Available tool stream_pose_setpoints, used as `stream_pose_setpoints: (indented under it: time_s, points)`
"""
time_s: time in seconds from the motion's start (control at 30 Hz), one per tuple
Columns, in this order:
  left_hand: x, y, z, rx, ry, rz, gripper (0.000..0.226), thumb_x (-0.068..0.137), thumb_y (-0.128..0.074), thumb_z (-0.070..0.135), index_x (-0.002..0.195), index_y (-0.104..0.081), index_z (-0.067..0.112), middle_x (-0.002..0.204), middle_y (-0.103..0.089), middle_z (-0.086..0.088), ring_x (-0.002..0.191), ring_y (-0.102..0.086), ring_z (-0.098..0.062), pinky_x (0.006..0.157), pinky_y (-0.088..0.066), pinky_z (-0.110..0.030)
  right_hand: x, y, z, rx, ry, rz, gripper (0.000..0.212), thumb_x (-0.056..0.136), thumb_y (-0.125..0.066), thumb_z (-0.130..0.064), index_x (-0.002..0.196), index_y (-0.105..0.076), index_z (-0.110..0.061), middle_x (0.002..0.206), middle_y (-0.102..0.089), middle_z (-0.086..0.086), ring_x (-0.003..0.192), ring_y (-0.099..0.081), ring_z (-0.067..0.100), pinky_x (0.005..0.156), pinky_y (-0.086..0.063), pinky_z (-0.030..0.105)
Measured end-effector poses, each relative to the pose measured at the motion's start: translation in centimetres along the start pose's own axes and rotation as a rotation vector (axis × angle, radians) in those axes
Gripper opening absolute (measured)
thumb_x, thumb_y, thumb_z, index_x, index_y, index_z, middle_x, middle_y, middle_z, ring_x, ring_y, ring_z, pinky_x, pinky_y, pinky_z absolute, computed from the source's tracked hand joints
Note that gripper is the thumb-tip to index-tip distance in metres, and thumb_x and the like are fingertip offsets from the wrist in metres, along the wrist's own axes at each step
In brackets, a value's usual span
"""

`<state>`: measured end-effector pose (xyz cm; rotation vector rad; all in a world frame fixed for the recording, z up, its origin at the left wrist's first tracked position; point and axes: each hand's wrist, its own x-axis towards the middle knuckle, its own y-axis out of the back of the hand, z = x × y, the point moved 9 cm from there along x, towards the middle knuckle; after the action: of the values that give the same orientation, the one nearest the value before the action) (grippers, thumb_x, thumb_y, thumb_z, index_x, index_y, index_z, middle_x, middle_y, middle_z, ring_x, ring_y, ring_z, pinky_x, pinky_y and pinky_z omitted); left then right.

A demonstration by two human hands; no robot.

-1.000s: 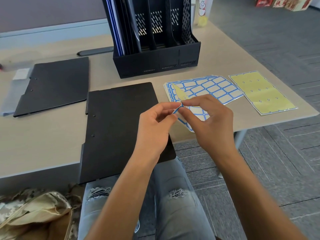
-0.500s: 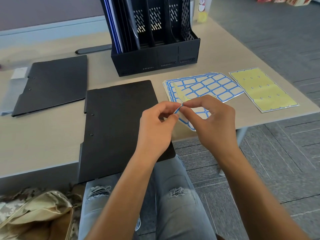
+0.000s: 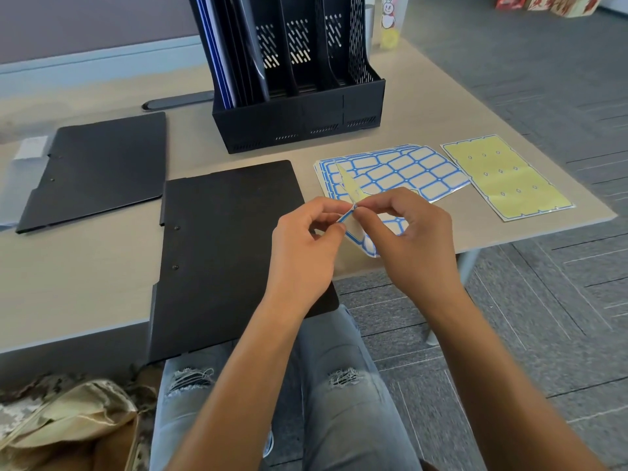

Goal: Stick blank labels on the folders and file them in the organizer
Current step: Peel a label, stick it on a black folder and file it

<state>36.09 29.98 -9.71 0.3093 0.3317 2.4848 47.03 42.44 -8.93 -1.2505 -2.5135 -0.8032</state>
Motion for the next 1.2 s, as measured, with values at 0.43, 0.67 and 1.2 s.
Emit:
stream_pose_setpoints:
  time_s: [0.43,0.67,1.2]
  points:
    - [0.3,1.0,-0.8,0.037,-0.02,-0.005,0.022,0.094,-0.066,0.005,0.1,-0.075,0.024,0.091,-0.076,0.013,0.089,-0.069,-0.001,0.074,-0.054,-0.016,0.2,-1.1,1.4,0.087,-0.121,-0.027,0.004,0.098,-0.072,-0.019,0.094,-0.074,-0.019,0.092,-0.076,-0.011,0.095,-0.072,0.01,0.092,-0.058,0.031]
    - [1.3,0.6,-0.4,0.077,-0.048,0.046,0.007,0.091,-0.073,0.018,0.097,-0.075,0.021,0.088,-0.075,0.012,0.084,-0.07,-0.004,0.076,-0.057,-0.024,0.0,-1.6,1.5,0.119,-0.137,-0.034,0.004,0.098,-0.073,-0.02,0.095,-0.074,-0.018,0.092,-0.076,-0.009,0.094,-0.072,0.013,0.088,-0.056,0.025]
    - [8.5,-3.1,-0.9,0.315,-0.009,0.121,0.007,0.088,-0.068,0.019,0.091,-0.073,0.023,0.088,-0.073,0.01,0.083,-0.069,-0.011,0.079,-0.058,-0.04,1.9,4.5,6.7,0.28,-0.358,0.385,0.011,0.094,-0.061,-0.026,0.092,-0.066,-0.017,0.092,-0.074,0.007,0.093,-0.069,0.032,0.093,-0.058,0.052]
